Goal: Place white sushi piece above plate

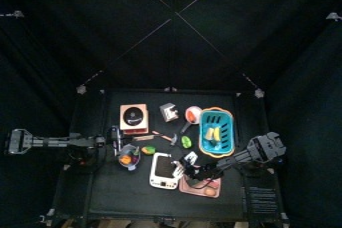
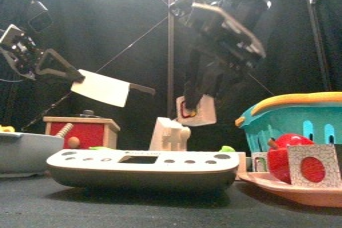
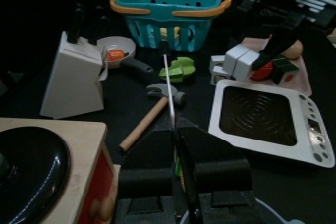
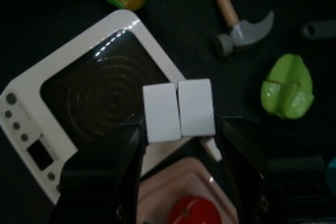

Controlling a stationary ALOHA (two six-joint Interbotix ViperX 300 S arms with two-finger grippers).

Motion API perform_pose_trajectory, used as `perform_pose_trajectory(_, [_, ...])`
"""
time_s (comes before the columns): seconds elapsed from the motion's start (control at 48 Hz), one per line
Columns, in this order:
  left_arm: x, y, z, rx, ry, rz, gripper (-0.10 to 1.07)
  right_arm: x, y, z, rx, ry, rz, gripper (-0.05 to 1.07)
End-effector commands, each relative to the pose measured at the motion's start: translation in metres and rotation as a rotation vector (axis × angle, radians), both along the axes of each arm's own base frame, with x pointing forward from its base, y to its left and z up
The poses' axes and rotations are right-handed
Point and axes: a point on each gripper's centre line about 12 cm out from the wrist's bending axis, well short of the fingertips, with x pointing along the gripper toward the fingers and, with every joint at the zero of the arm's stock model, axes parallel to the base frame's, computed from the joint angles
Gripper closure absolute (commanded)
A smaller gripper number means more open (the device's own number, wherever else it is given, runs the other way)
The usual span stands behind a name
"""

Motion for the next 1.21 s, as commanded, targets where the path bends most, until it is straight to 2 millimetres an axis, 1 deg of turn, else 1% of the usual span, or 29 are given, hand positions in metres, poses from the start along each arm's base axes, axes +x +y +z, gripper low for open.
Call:
perform_pose_trajectory(0.0, [0.003, 0.001, 0.004, 0.001, -0.014, 0.003, 0.64, -0.008, 0.011, 0.032, 0.021, -0.064, -0.035, 0.27])
perform_pose_trajectory(0.062, [0.003, 0.001, 0.004, 0.001, -0.014, 0.003, 0.64, -0.017, 0.017, 0.035, 0.027, -0.074, -0.07, 0.27])
perform_pose_trajectory(0.167, [0.003, 0.001, 0.004, 0.001, -0.014, 0.001, 0.64, -0.031, 0.02, 0.037, 0.038, -0.096, -0.135, 0.27])
perform_pose_trajectory(0.271, [0.003, 0.001, 0.004, 0.001, -0.014, 0.001, 0.64, -0.047, 0.021, 0.036, 0.052, -0.129, -0.187, 0.27])
perform_pose_trajectory(0.396, [0.002, 0.001, 0.005, 0.003, -0.015, 0.002, 0.64, -0.062, 0.02, 0.032, 0.069, -0.18, -0.231, 0.27])
perform_pose_trajectory(0.583, [0.003, 0.001, 0.004, 0.002, -0.014, 0.002, 0.64, -0.087, 0.01, 0.018, 0.106, -0.211, -0.342, 0.27])
perform_pose_trajectory(0.75, [0.002, 0.001, 0.005, 0.001, -0.015, 0.003, 0.64, -0.107, 0.008, 0.005, 0.125, -0.198, -0.434, 0.27])
perform_pose_trajectory(0.938, [0.003, 0.001, 0.004, 0.001, -0.014, 0.003, 0.64, -0.12, 0.007, -0.011, 0.141, -0.14, -0.523, 0.27])
perform_pose_trajectory(1.188, [0.003, 0.001, 0.004, 0.001, -0.012, 0.003, 0.64, -0.122, 0.005, -0.032, 0.12, -0.063, -0.581, 0.27])
